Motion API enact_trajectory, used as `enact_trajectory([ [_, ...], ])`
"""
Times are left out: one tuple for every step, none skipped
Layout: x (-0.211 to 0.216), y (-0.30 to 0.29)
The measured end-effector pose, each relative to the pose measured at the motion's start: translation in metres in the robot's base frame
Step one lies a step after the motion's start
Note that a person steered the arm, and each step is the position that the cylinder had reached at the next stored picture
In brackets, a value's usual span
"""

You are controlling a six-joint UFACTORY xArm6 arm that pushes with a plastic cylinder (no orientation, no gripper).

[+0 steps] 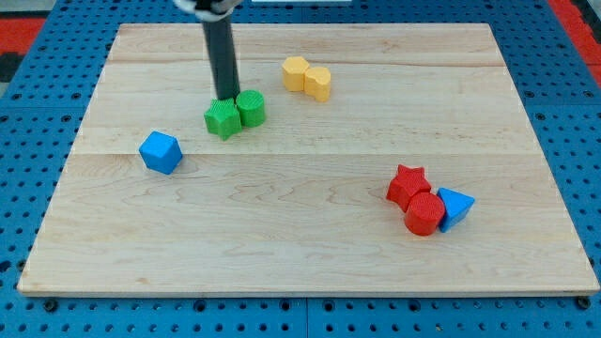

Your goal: Move the green blocks top left to the red star

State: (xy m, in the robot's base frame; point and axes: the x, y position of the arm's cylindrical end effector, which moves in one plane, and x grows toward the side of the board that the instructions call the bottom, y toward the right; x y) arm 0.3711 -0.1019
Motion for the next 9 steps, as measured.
enact_trajectory([
  [0.024,0.010],
  [0.036,0.021],
  [0.027,0.009],
  [-0.004,-0.043],
  [-0.020,-0.011],
  [0.004,0.080],
  [0.048,0.149],
  [0.047,0.180],
  [-0.035,0.152],
])
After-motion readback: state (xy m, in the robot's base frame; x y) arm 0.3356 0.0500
